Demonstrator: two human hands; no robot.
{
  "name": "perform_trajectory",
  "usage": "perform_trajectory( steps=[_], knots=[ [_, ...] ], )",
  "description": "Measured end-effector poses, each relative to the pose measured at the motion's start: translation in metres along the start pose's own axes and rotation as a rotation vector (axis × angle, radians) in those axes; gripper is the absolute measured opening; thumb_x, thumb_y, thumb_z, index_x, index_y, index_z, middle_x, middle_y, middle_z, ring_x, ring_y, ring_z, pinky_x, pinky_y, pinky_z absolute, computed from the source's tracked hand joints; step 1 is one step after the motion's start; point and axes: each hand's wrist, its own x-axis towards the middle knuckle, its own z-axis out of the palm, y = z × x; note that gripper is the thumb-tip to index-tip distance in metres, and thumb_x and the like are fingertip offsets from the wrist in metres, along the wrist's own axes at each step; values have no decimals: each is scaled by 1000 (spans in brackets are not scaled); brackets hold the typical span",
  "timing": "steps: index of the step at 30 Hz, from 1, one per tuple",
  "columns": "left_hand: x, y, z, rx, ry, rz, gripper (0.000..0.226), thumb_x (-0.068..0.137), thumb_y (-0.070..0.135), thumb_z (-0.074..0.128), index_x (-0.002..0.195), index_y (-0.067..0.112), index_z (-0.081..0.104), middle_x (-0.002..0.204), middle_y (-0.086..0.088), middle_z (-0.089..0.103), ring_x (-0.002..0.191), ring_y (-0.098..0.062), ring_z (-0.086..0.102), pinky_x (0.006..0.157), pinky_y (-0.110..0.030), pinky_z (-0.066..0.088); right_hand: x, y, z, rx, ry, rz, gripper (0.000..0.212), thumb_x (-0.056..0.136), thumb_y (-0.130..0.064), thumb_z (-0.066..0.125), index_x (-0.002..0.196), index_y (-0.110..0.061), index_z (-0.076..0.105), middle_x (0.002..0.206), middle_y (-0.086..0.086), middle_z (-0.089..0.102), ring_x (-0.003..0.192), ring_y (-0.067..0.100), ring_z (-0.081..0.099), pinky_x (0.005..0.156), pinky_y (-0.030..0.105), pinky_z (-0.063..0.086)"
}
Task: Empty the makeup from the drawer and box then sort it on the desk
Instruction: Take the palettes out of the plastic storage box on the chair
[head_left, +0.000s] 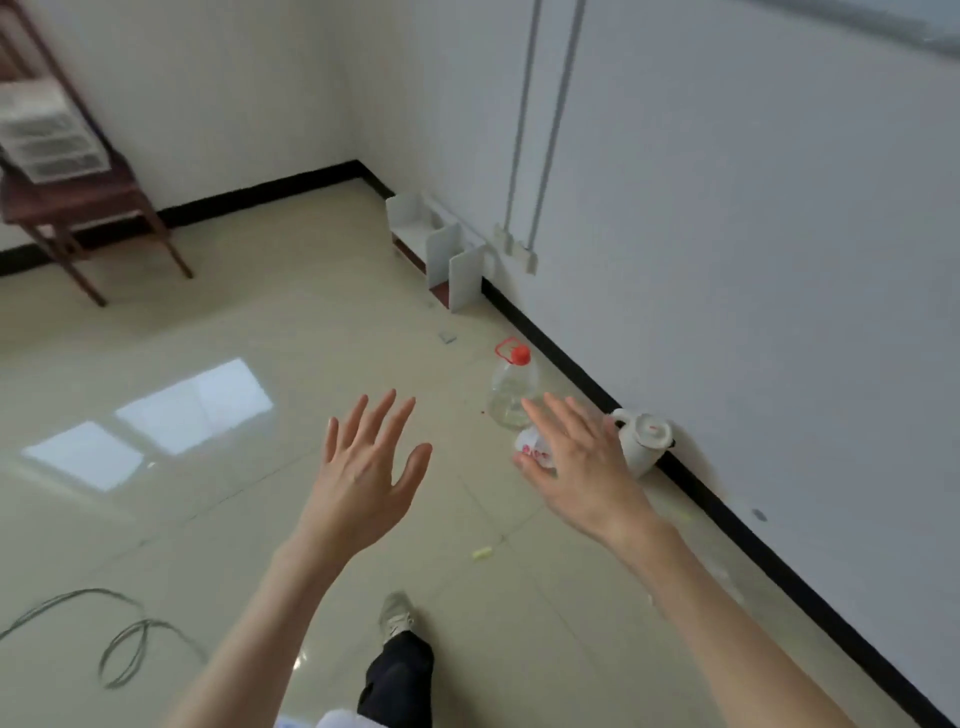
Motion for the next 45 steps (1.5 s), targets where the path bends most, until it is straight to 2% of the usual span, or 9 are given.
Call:
perform_trajectory(
  steps=[7, 13, 19, 29, 33, 36, 45],
  knots=[
    [74, -118, -40, 55, 48, -202, 81, 74, 68, 1, 146, 33, 14, 156, 8, 6, 143, -12, -8, 116, -39, -7, 159, -99, 20, -61, -88, -186, 66, 93, -53, 38, 149, -33, 8, 158, -3, 3, 145, 15, -3, 116, 46, -3],
    [136, -225, -106, 138, 138, -371, 83, 72, 67, -2, 146, 33, 12, 156, 9, 3, 143, -13, -10, 115, -39, -7, 285, -214, 26, -61, -104, -386, 67, 93, -54, 38, 149, -33, 8, 158, -4, 4, 145, 14, -3, 116, 46, -4],
    [192, -313, -148, 212, 129, -482, 83, 72, 67, -4, 147, 34, 8, 156, 6, 0, 143, -15, -12, 115, -40, -7, 393, -300, 40, -88, -159, -533, 67, 93, -54, 36, 149, -31, 6, 158, -5, 2, 145, 12, -3, 114, 47, -6],
    [353, -445, -189, 180, 165, -634, 86, 70, 68, -4, 147, 32, 9, 157, 4, 1, 143, -16, -10, 115, -43, -6, 616, -408, 51, -99, -210, -651, 68, 93, -53, 38, 149, -30, 7, 158, -4, 2, 145, 13, -3, 114, 48, -6],
    [424, -497, -225, 157, 184, -637, 84, 72, 69, -3, 147, 33, 8, 157, 4, 2, 143, -14, -9, 115, -38, -4, 708, -456, 40, -117, -195, -681, 68, 93, -53, 39, 149, -30, 8, 158, -4, 3, 145, 12, -3, 115, 48, -6],
    [460, -540, -256, 149, 210, -659, 81, 76, 68, 3, 147, 30, 11, 156, 2, 6, 143, -14, -5, 116, -37, -1, 765, -495, 38, -93, -197, -681, 67, 93, -52, 39, 149, -29, 10, 158, -3, 5, 145, 13, -2, 116, 48, -5],
    [551, -697, -312, 128, 213, -680, 86, 71, 68, -1, 147, 29, 12, 156, 1, 8, 143, -16, -5, 117, -40, 0, 910, -633, 78, -133, -217, -739, 66, 94, -50, 38, 149, -29, 9, 158, -2, 4, 145, 14, -3, 116, 48, -6]
  ],
)
